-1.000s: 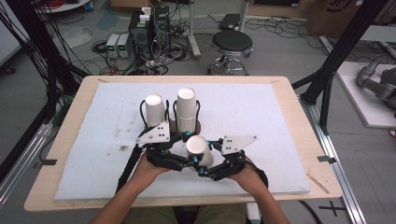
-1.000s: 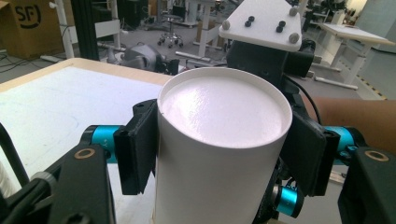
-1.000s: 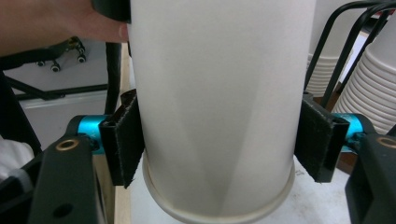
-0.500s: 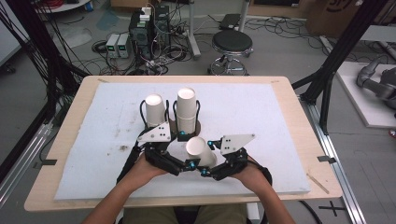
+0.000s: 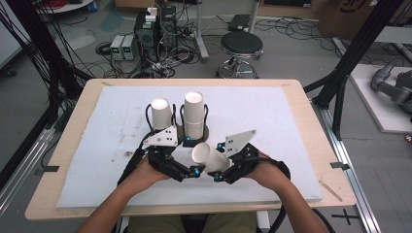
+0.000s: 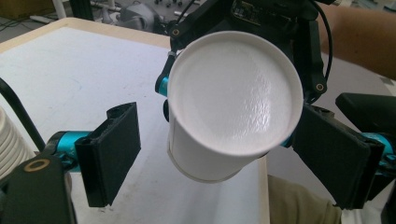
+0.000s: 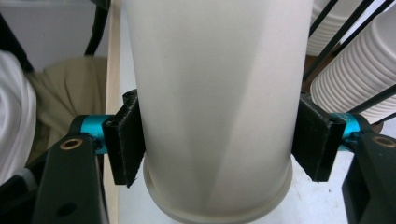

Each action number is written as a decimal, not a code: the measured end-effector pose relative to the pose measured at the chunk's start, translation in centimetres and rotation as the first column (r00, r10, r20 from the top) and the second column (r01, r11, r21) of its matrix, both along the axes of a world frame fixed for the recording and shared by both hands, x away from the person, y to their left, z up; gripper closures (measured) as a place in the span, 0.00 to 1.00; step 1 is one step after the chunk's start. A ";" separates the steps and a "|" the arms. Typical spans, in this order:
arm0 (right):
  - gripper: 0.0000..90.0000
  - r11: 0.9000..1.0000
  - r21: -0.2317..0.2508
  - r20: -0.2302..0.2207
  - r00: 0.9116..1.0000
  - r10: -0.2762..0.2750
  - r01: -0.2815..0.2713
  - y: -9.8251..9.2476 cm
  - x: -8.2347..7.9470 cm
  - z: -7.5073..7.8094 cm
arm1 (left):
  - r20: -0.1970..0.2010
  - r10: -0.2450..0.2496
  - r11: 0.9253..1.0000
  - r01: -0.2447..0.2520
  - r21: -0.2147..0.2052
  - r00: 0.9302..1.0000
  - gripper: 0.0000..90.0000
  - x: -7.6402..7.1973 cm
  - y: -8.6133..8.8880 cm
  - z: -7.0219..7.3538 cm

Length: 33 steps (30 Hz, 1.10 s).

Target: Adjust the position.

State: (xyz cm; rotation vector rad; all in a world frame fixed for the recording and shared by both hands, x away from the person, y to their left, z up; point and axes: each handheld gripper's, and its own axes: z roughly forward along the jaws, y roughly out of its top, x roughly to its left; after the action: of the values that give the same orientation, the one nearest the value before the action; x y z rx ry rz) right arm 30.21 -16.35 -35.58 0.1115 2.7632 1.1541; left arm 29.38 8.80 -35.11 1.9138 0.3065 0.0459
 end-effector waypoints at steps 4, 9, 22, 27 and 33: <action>0.32 0.999 -0.050 0.004 1.000 0.017 -0.017 0.3 0.1 0.3 | 0.007 -0.018 1.000 0.018 0.021 1.000 0.19 0.0 -0.2 0.2; 0.32 0.990 -0.131 -0.001 0.999 0.049 -0.049 0.8 0.2 0.8 | 0.010 -0.049 0.997 0.049 0.052 0.999 0.19 0.1 -0.5 0.4; 0.32 0.954 -0.272 -0.047 0.991 0.121 -0.130 2.4 0.4 1.5 | 0.030 -0.109 0.988 0.105 0.113 0.994 0.23 -0.1 -1.1 0.3; 0.32 0.935 -0.323 -0.066 0.990 0.128 -0.143 2.9 0.2 1.6 | 0.024 -0.117 0.986 0.113 0.124 0.993 0.25 -0.1 -1.2 0.1; 0.32 0.926 -0.349 -0.080 0.989 0.125 -0.145 3.1 0.2 1.6 | 0.011 -0.130 0.980 0.127 0.153 0.991 0.34 0.1 -1.3 -0.1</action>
State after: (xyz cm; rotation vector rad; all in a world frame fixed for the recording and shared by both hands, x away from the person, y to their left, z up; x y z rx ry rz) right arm 30.44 -13.21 -34.03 -0.0901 3.0168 0.6651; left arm 29.47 7.50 -35.20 2.0791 0.1683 0.0031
